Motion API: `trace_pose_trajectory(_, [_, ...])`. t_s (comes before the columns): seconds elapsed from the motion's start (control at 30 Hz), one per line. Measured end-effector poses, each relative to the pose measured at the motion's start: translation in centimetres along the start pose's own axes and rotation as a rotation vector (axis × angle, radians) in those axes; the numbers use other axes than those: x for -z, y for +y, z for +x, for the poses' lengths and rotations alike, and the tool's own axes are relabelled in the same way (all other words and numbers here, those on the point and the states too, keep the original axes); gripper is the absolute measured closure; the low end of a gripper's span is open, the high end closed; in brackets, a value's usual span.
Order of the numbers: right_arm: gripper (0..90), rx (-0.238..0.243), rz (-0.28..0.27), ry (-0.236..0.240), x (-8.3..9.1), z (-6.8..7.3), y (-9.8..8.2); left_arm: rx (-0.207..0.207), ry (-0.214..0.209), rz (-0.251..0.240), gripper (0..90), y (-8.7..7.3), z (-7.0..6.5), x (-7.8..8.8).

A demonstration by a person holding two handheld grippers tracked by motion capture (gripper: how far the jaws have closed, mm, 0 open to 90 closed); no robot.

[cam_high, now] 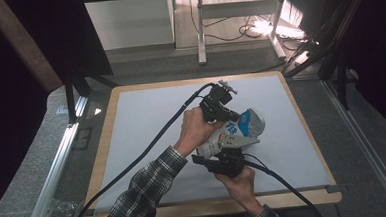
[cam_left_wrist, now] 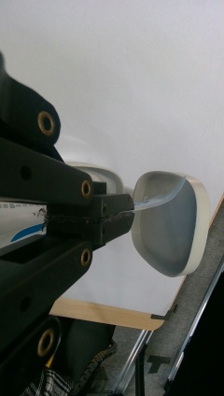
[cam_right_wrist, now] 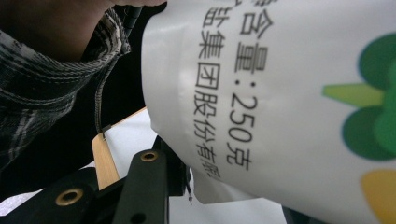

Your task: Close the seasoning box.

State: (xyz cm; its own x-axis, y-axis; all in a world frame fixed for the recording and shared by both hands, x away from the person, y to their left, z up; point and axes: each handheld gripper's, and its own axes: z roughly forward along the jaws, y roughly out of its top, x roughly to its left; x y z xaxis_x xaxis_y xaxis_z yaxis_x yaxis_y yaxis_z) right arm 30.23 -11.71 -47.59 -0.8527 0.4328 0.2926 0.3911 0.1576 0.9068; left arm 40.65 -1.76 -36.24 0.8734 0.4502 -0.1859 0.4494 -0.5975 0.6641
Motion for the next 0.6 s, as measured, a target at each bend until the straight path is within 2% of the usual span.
trace_pose_trajectory(0.6, [63.5, 0.004, 0.009, -0.009, 0.01, 0.03, 0.12, 0.006, -0.008, 0.002, 90.0, 0.04, 0.12, -0.05])
